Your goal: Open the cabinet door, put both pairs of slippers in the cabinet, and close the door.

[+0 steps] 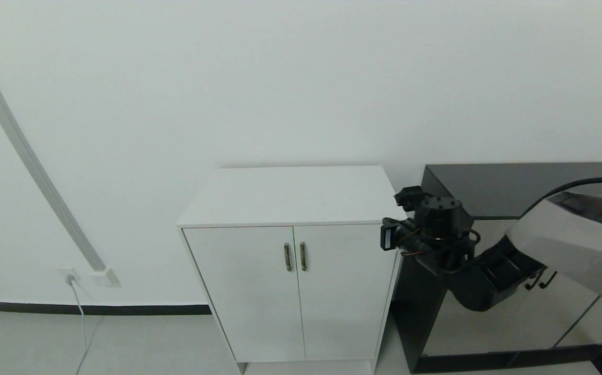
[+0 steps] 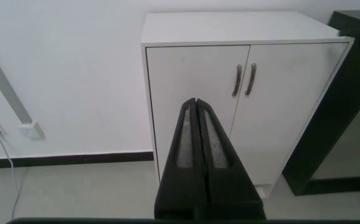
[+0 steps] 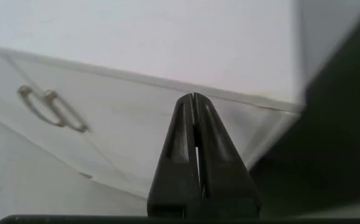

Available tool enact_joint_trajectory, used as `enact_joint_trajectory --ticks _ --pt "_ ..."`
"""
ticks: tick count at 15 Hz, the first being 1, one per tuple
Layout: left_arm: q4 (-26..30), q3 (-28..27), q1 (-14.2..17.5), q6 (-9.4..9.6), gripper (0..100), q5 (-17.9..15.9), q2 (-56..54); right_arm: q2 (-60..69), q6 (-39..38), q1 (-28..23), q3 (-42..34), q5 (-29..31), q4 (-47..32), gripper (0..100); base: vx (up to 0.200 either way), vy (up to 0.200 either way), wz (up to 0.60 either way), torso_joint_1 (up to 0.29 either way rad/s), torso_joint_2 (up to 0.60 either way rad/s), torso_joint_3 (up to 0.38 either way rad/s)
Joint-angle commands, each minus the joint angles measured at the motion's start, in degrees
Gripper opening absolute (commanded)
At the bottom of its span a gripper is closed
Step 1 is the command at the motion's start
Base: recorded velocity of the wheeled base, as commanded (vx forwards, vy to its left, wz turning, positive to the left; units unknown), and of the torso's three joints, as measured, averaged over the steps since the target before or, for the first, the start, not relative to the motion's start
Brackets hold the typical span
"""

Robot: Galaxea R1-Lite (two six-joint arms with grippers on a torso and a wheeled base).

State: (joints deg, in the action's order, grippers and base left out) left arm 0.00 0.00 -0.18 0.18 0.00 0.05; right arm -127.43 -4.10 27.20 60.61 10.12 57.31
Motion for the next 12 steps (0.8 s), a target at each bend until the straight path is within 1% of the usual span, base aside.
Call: enact_joint_trajectory --ticks 1,5,6,8,9,10,12 --pt "0.0 0.0 0.0 -0.01 0 0.0 0.0 10.9 -0.2 -3.5 -8.4 1.4 0.2 0 0.0 0.0 0.0 0.0 0.0 0.0" --pt "0.0 0.0 0.0 -0.01 0 0.0 0.0 22.7 -0.3 -8.2 -21.3 1.6 0.1 0 0.0 0.0 0.0 0.0 0.0 0.0" --pt "0.0 0.0 0.0 -0.01 0 0.0 0.0 24.4 -0.3 -9.2 -22.9 1.6 0.1 0 0.0 0.0 0.0 0.0 0.0 0.0" --pt "0.0 0.0 0.0 -0.01 0 0.0 0.0 30.0 -0.1 -12.2 -29.1 2.5 0.0 0 0.0 0.0 0.0 0.0 0.0 0.0" --pt "0.0 0.0 0.0 -0.01 0 0.0 0.0 31.4 -0.1 -12.8 -30.5 2.7 0.0 0 0.0 0.0 0.0 0.0 0.0 0.0" --pt "0.0 0.0 0.0 -0.01 0 0.0 0.0 35.8 0.1 -14.8 -33.8 2.7 -0.4 0 0.0 0.0 0.0 0.0 0.0 0.0" --pt "0.0 0.0 0.0 -0.01 0 0.0 0.0 41.2 0.4 -17.8 -38.2 2.7 -0.8 0 0.0 0.0 0.0 0.0 0.0 0.0"
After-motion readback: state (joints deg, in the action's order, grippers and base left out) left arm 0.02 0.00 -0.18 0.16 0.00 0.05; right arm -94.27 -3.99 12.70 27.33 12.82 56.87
